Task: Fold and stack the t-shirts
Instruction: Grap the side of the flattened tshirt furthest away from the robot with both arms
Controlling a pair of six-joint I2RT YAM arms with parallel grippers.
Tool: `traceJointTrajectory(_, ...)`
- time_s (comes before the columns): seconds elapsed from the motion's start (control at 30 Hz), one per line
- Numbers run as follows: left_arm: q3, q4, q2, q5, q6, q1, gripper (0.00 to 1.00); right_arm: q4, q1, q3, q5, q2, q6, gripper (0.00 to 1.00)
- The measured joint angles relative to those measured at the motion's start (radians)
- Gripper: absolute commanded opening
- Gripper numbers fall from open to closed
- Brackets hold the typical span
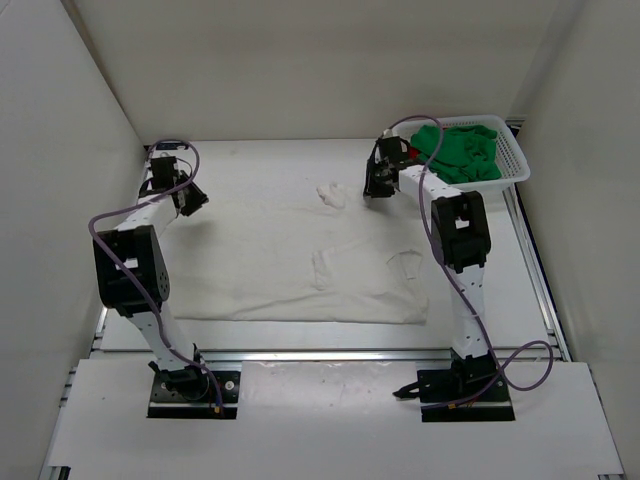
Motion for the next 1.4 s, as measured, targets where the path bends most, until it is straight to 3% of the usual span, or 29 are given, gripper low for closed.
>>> traceJointTrajectory(0.07, 0.028, -0.015, 0.016, -0.019, 0.014, 0.007, 0.4, 0.003, 0.0, 0.002, -0.003, 0.003, 0.002, 0.26)
traceJointTrajectory(0.27, 0.089, -0.05, 0.057, -0.056, 0.051, 0.026, 0.41, -0.008, 0.0, 0.059, -0.01, 0.042, 0.007, 0.01)
traceJointTrajectory(0.67, 0.239, -0.145, 0.224, -0.118, 0.087, 0.065, 0.48, 0.023, 0.007, -0.005, -0.046, -0.033, -0.037, 0.0)
traceJointTrajectory(0.9, 0.438, -0.195, 0.372, -0.144, 0.103, 0.048, 0.47, 0.024, 0.022, -0.009, -0.087, -0.183, -0.07, 0.0)
traceJointTrajectory(1.13, 0.597, -0.281, 0.496, -0.18, 0.136, 0.019, 0.49, 0.05, 0.036, -0.024, -0.111, -0.236, -0.08, 0.0)
traceJointTrajectory(1.33, 0.649, -0.325, 0.519, -0.2, 0.147, 0.016, 0.42, 0.058, 0.042, -0.071, -0.12, -0.241, -0.08, 0.0)
traceJointTrajectory(1.4, 0.649, -0.332, 0.52, -0.204, 0.15, 0.016, 0.34, 0.056, 0.041, -0.076, -0.124, -0.241, -0.08, 0.0)
